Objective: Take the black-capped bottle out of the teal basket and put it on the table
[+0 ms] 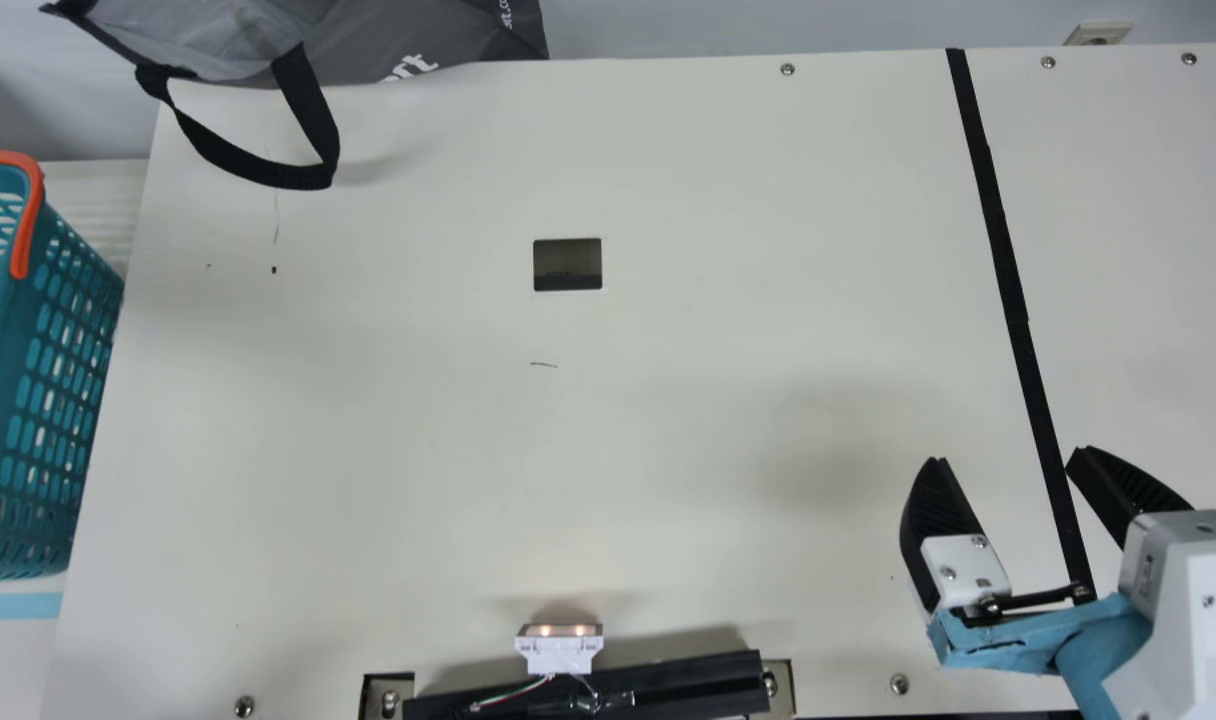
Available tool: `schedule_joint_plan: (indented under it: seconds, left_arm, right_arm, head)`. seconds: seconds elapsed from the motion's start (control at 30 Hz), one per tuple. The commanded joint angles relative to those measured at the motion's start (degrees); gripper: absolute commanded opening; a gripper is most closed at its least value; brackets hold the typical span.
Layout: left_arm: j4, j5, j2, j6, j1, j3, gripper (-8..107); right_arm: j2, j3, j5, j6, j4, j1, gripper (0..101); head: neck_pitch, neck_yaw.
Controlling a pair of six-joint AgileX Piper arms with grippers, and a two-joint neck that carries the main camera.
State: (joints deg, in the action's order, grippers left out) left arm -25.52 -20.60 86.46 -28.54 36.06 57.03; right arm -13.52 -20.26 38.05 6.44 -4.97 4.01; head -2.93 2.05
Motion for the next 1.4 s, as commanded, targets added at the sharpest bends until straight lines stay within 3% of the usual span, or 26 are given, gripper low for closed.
schedule_joint_plan:
  seconds: [0.0, 0.63, 1.37]
  left_arm:
    - [-1.0, -0.76, -1.8, -0.6, 0.3, 0.1, 0]
    - [-5.94, -8.14, -12.03, -1.58, -1.79, 2.55, 0]
    - [5.94, -8.35, -17.69, 11.26, -19.71, -0.47, 0]
  right_arm:
    - [0.0, 0.0, 0.0, 0.0, 0.0, 0.0, 91]
    - [0.0, 0.0, 0.0, 0.0, 0.0, 0.0, 91]
    - [0.0, 0.0, 0.0, 0.0, 0.0, 0.0, 91]
  head:
    - [0.21, -0.47]
    - [0.21, -0.47]
    - [0.21, -0.47]
